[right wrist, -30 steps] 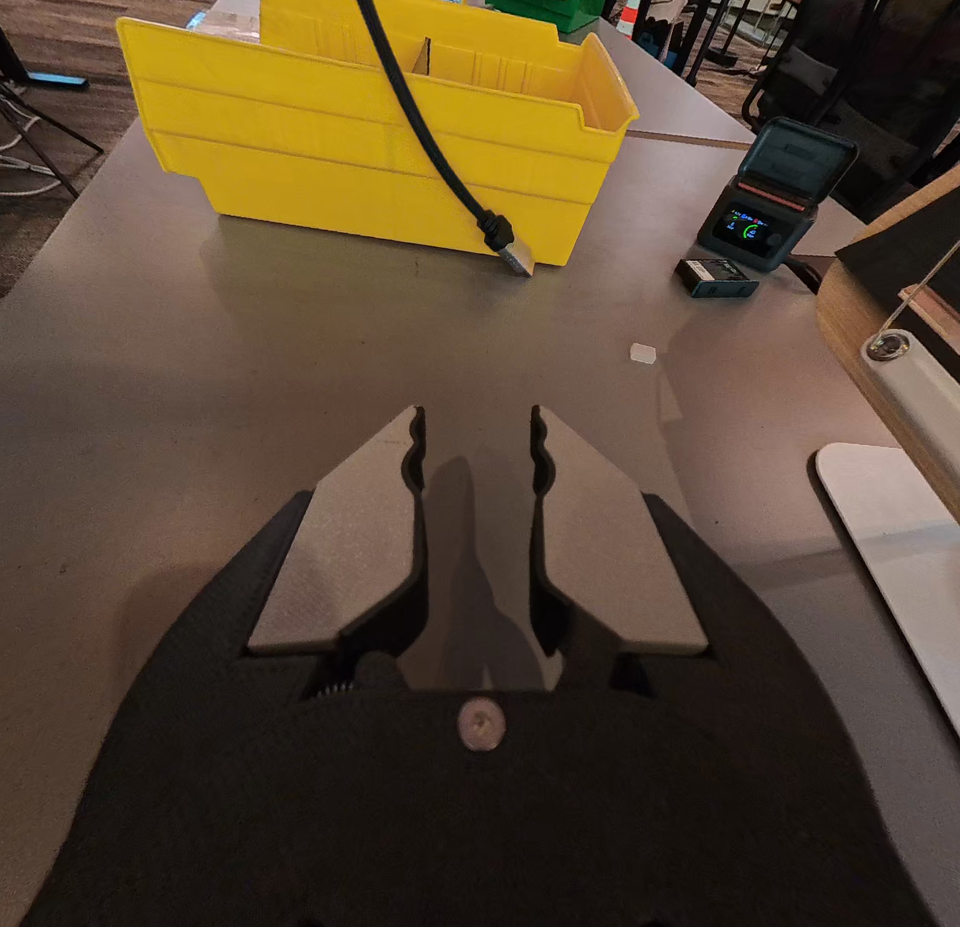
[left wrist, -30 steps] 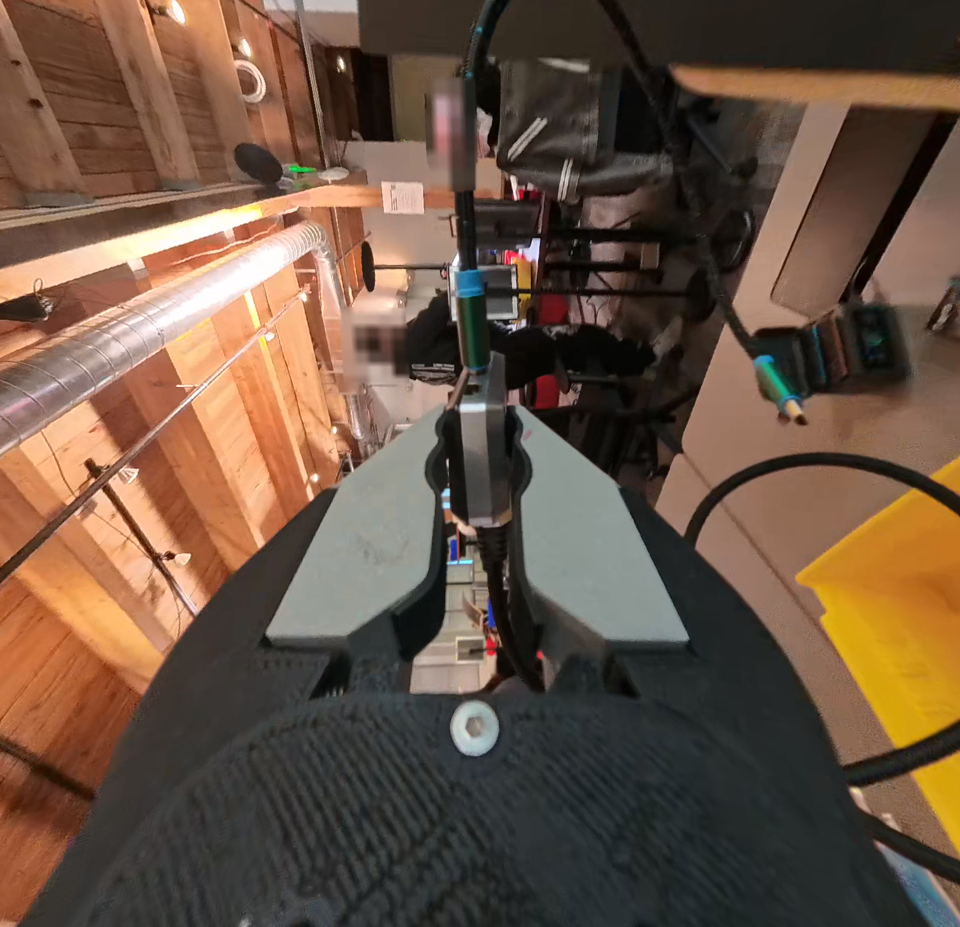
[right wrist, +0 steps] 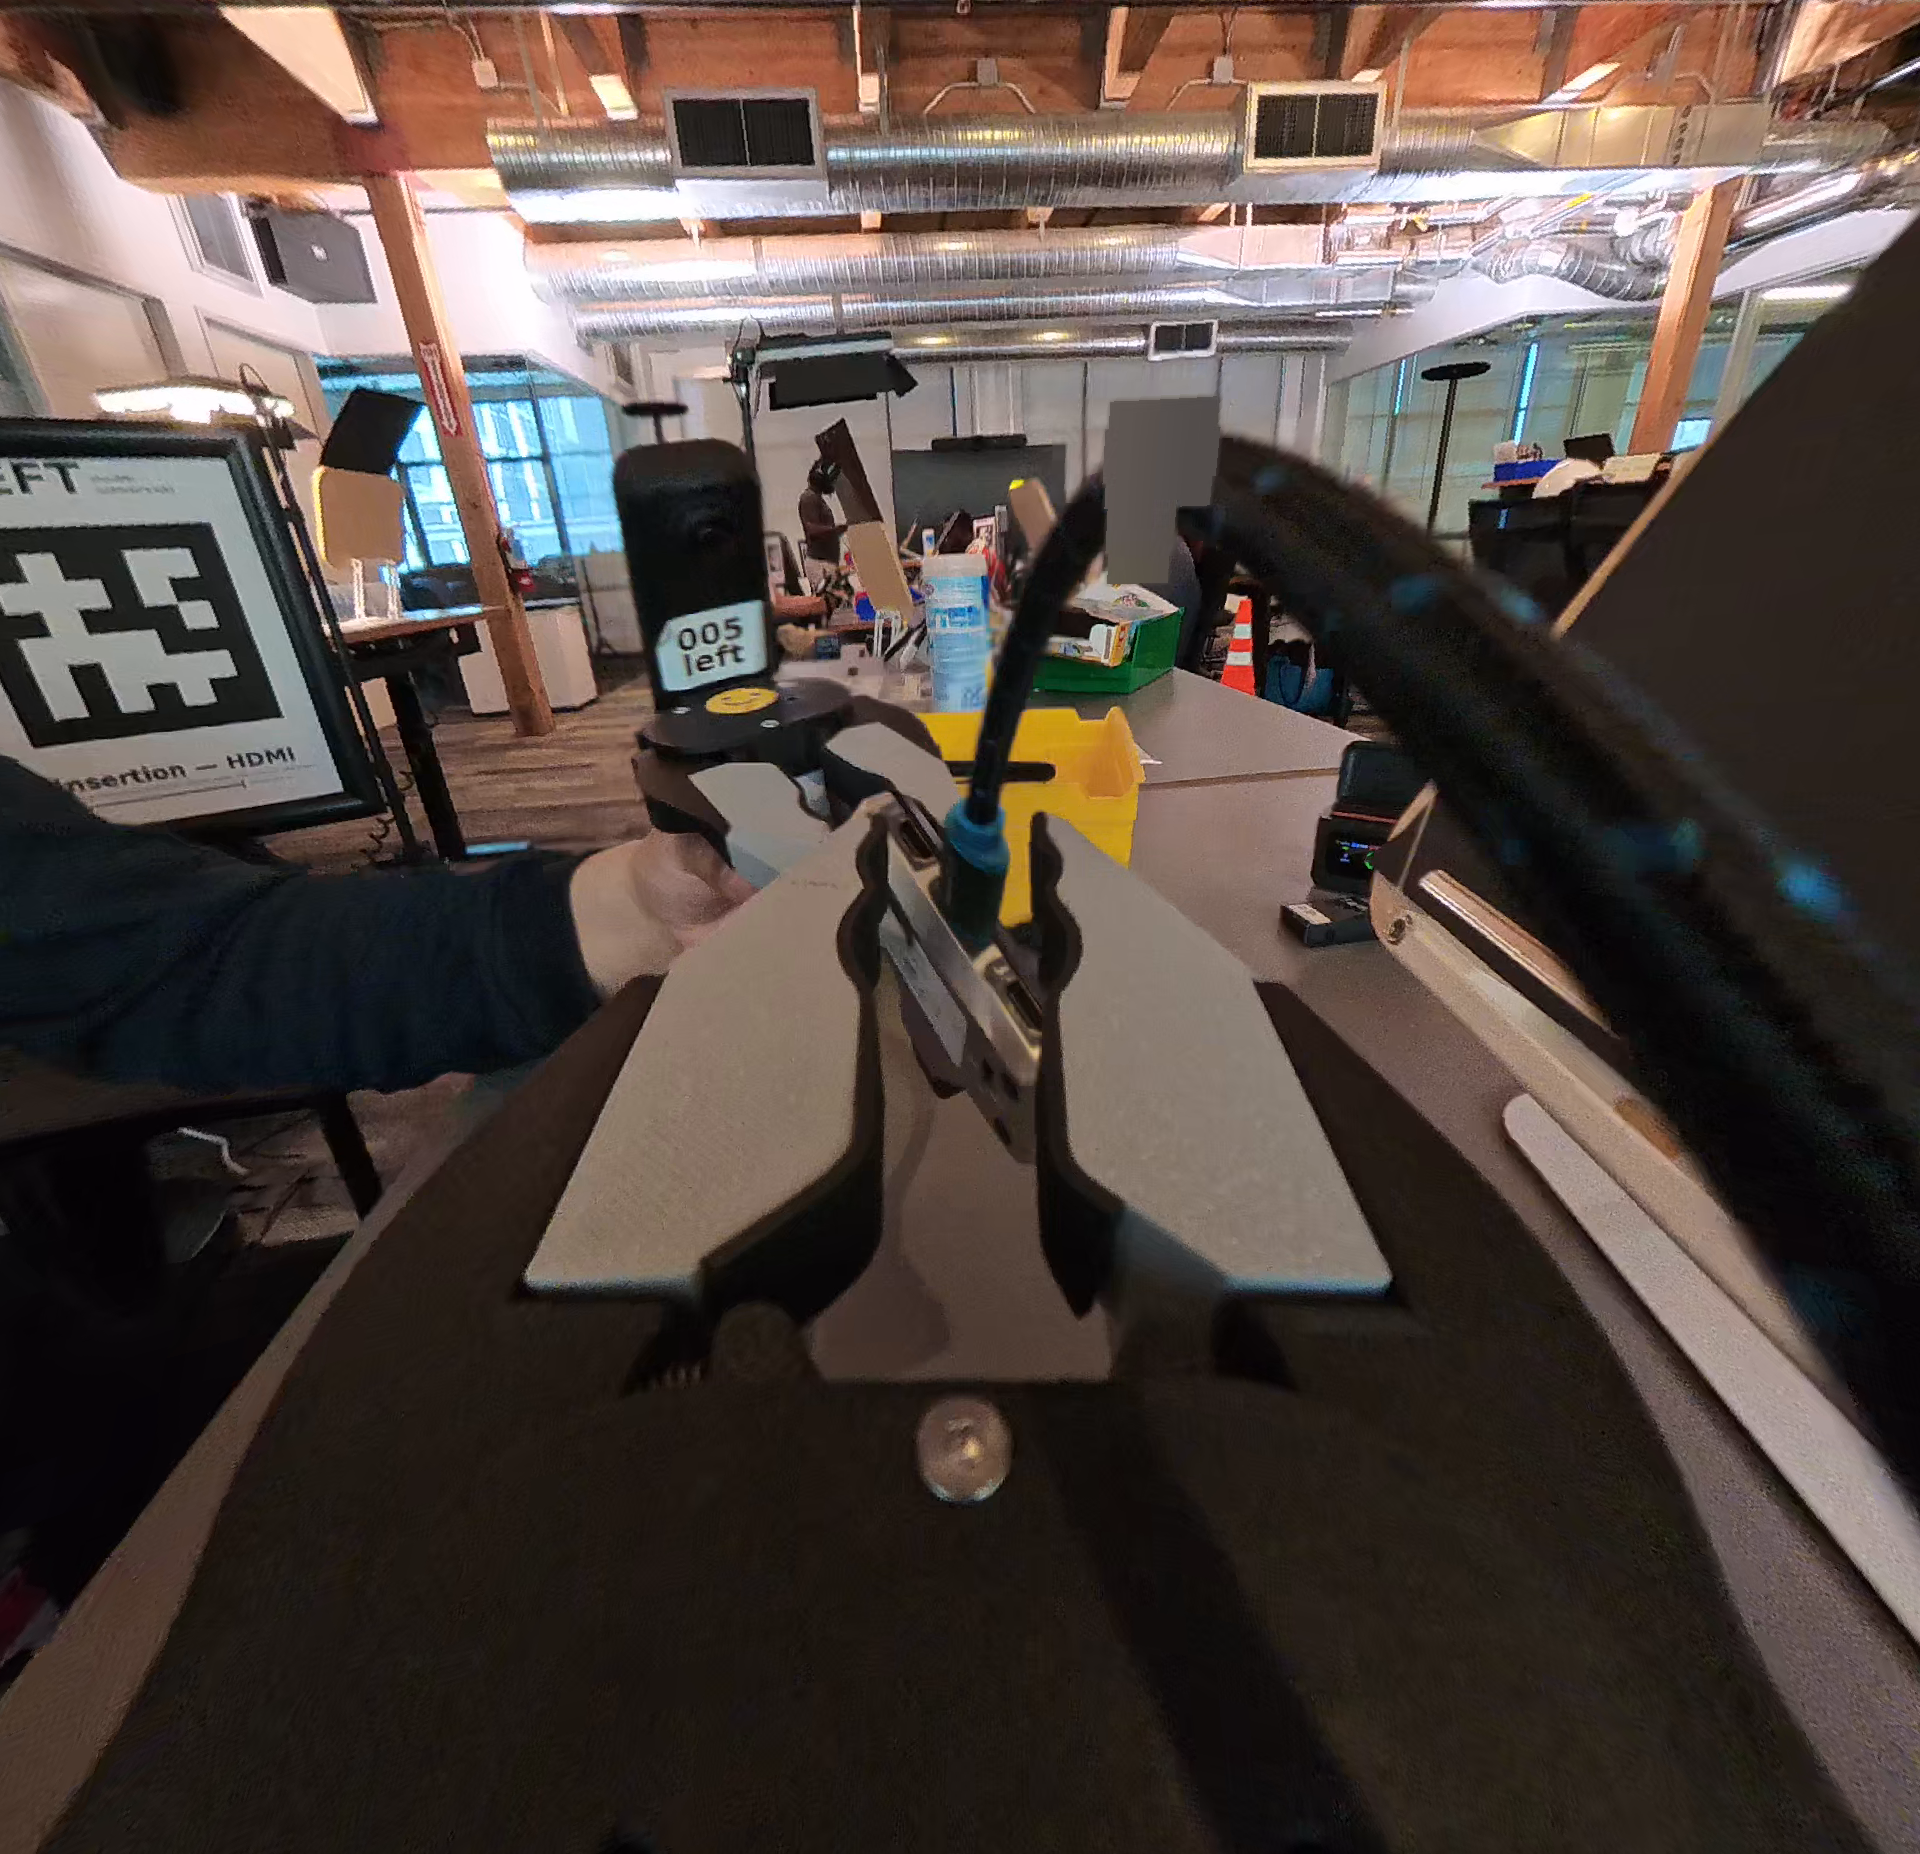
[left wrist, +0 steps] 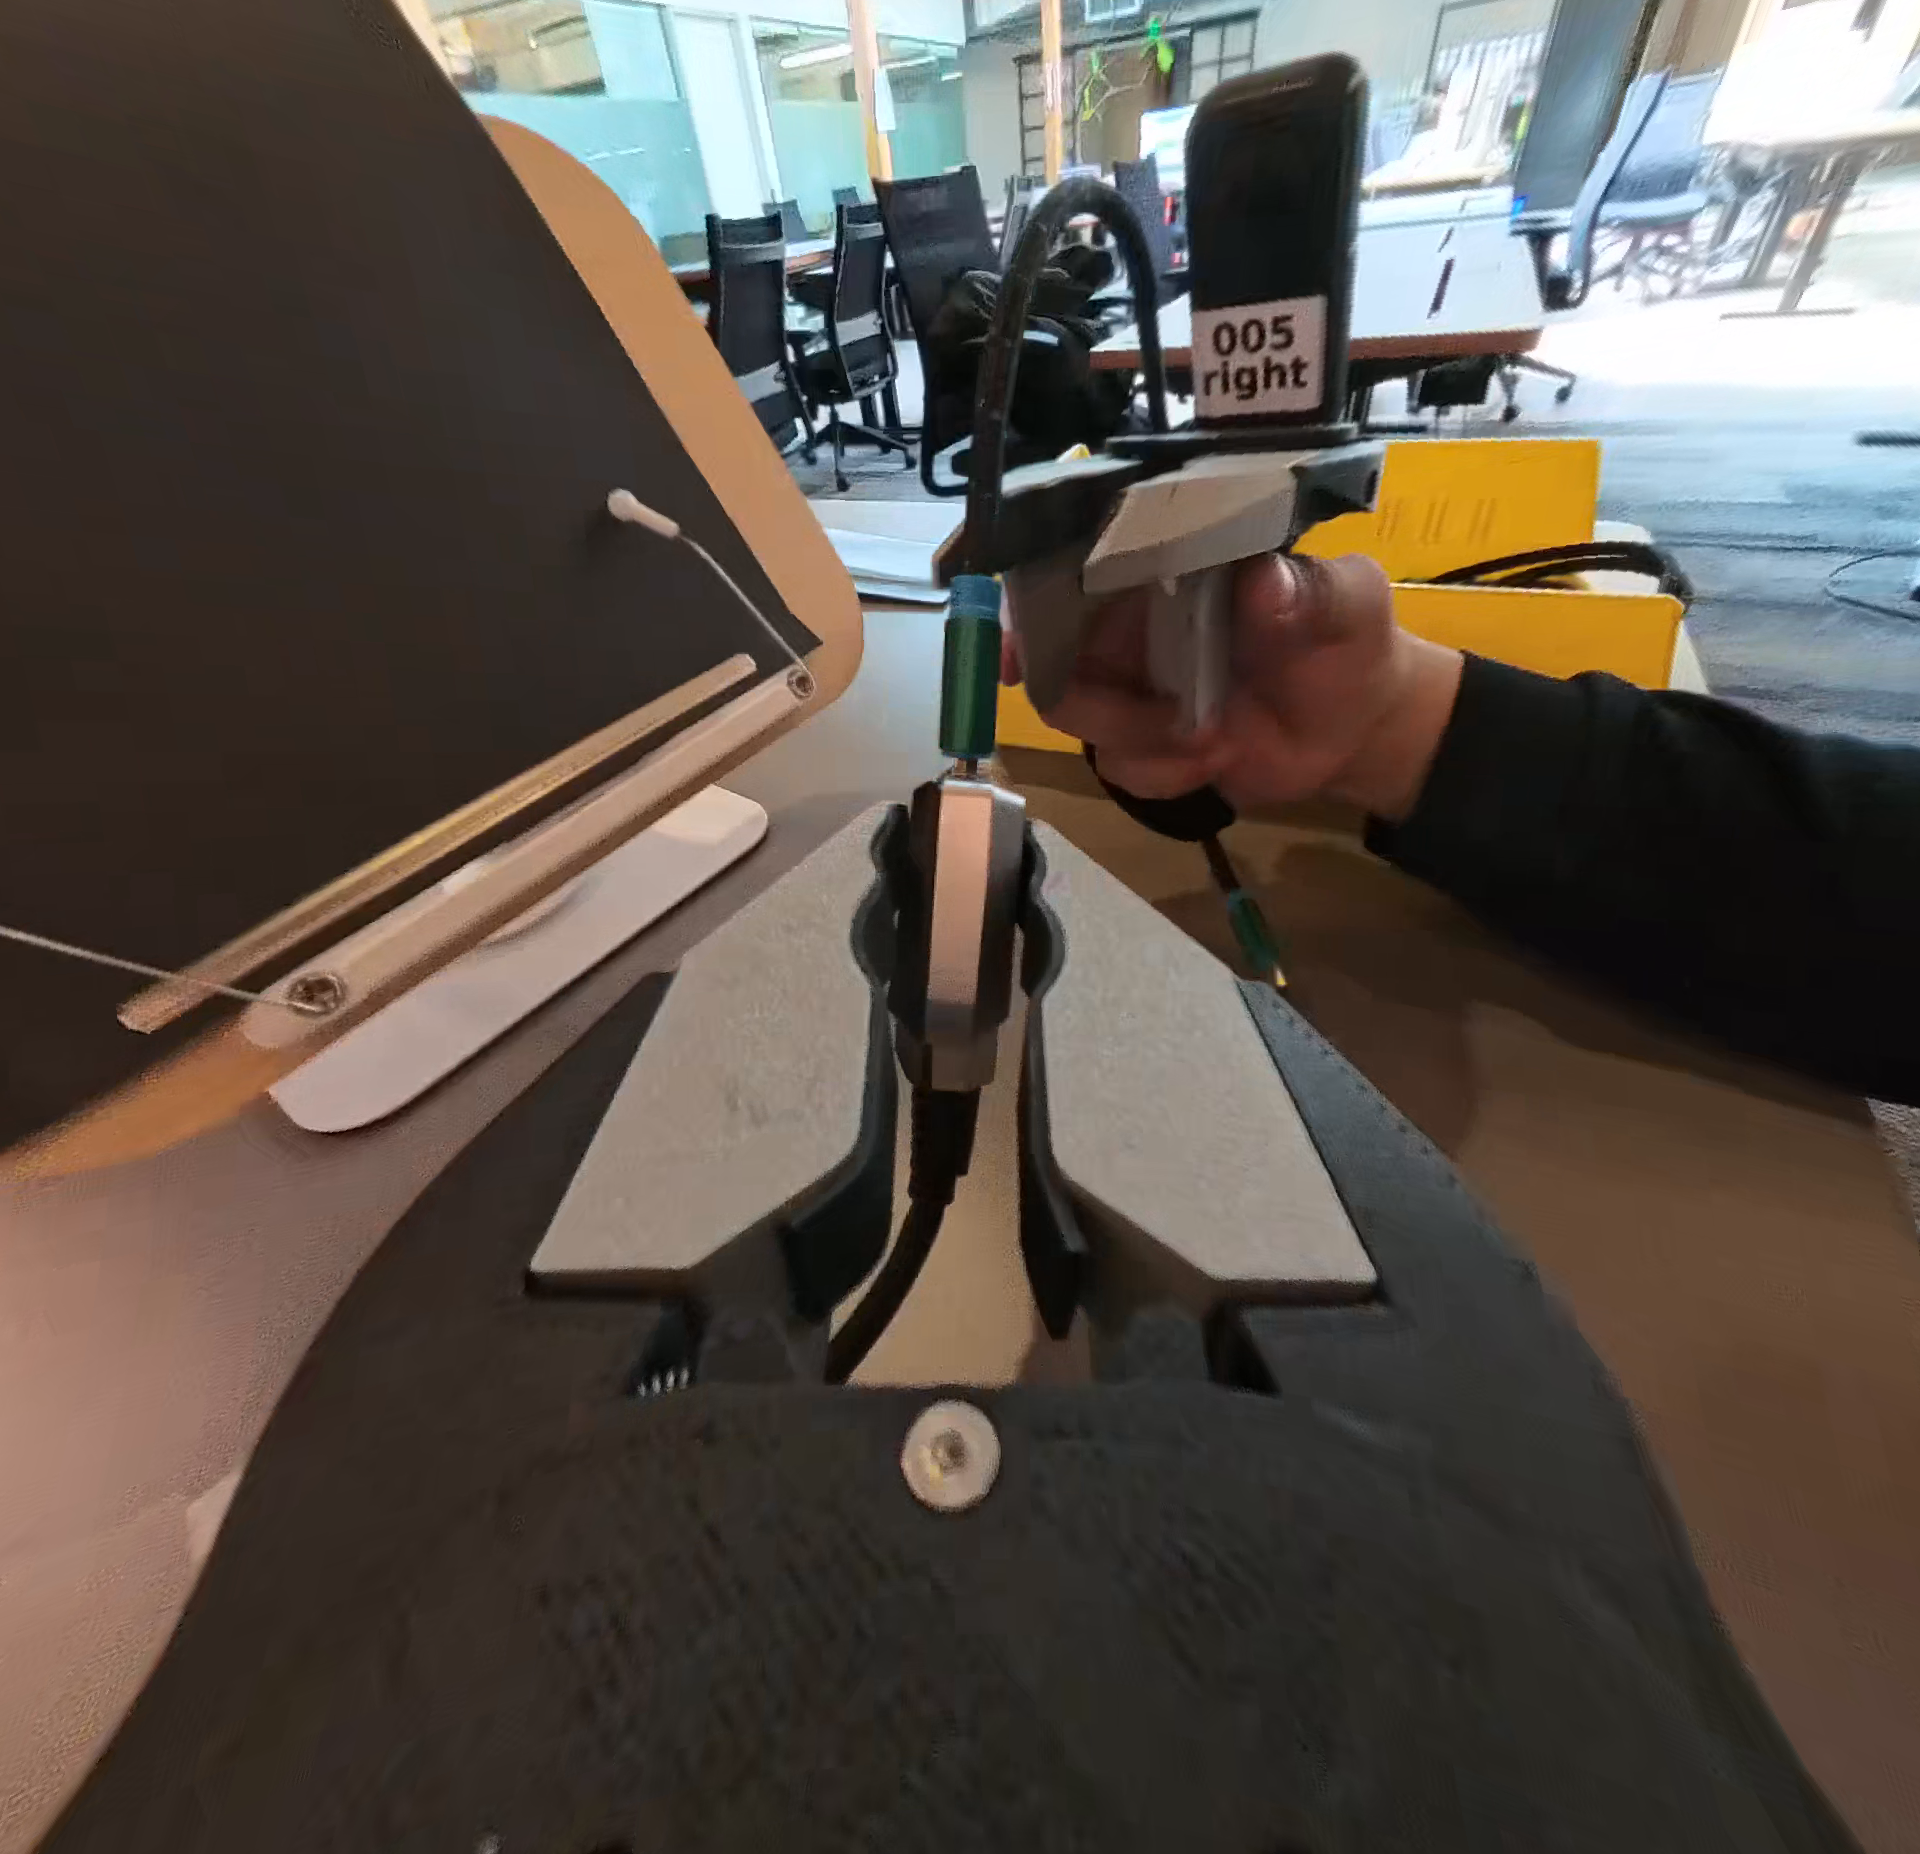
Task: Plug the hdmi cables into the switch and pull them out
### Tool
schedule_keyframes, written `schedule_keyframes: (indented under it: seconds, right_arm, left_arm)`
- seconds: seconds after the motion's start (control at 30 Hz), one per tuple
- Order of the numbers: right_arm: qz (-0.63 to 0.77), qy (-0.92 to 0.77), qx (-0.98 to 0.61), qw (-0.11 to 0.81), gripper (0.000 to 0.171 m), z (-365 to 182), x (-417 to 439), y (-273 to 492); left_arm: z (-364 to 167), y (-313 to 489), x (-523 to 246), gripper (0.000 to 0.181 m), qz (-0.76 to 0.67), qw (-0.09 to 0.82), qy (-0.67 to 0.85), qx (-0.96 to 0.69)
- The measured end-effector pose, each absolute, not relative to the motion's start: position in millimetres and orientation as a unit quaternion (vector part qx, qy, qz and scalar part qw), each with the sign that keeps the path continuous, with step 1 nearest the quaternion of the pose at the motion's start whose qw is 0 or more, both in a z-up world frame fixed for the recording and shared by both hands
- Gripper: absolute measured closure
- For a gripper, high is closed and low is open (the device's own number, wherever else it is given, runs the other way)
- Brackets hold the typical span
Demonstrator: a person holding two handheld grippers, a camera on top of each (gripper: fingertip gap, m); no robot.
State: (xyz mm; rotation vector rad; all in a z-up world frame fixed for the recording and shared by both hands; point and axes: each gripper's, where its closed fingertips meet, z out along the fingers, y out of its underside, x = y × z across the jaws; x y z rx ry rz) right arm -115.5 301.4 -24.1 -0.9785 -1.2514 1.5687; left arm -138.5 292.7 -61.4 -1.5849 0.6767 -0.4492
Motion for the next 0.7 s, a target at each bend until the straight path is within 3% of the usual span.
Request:
schedule_keyframes:
  seconds: [0.2,0.3,0.7]
  right_arm:
    - [0.581,-0.559,-0.418,0.420,0.147,-50,-135,291]
    - [0.568,-0.571,-0.416,0.423,0.159,-56,-140,289]
    - [0.553,-0.599,-0.437,0.380,0.161,-72,-150,288]
  left_arm:
    - [-64,290,-135,0.164,-0.248,0.632,0.303,-0.669]
    - [-67,287,-136,0.164,-0.270,0.627,0.300,-0.666]
    - [-78,285,-146,0.160,-0.269,0.610,0.282,-0.690]
